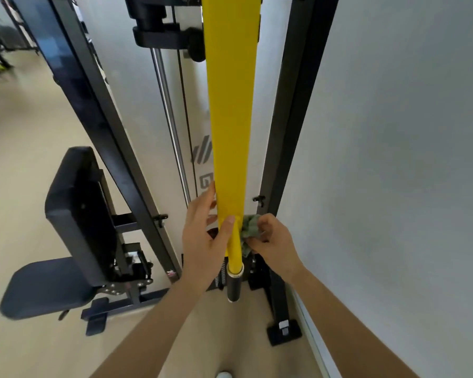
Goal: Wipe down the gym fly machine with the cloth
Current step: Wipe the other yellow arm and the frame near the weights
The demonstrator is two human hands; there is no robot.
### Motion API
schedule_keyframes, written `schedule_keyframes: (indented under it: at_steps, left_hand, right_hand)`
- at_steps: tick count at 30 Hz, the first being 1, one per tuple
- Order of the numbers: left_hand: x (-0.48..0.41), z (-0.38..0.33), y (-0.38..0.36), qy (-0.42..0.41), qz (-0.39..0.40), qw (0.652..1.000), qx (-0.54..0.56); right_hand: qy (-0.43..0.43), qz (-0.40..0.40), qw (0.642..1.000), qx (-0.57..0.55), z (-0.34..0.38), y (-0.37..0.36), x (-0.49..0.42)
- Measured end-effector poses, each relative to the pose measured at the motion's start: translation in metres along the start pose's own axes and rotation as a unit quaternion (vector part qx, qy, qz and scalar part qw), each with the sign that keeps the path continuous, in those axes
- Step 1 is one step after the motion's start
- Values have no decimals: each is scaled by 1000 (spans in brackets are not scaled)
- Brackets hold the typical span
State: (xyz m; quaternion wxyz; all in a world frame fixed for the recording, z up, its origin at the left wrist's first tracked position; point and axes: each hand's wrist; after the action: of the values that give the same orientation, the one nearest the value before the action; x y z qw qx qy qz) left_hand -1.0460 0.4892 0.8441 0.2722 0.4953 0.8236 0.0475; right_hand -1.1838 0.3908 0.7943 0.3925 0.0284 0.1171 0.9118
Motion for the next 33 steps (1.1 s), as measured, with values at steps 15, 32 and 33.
schedule_keyframes:
  at_steps: [15,32,33]
  left_hand:
    - [32,-8,-52,127,-152,978,-59]
    - [25,-17,-34,139,-116,983,-35]
    - [26,-17,-33,137,-115,983,-33]
  right_hand:
    - [60,184,981,15,-10,29,-34]
    - [-61,131,987,-77,-13,11,-24]
    - [-71,138,985,-72,-16,10,-23]
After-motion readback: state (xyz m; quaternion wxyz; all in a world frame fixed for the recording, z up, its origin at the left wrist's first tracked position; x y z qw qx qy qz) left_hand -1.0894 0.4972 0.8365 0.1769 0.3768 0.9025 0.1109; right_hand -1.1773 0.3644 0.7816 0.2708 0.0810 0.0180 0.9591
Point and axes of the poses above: each hand's wrist, its own x-axis away from the middle knuckle, its own y-axis out of the back of the hand, z = x × y, and after that the axes turned 13 degrees about z, right-handed
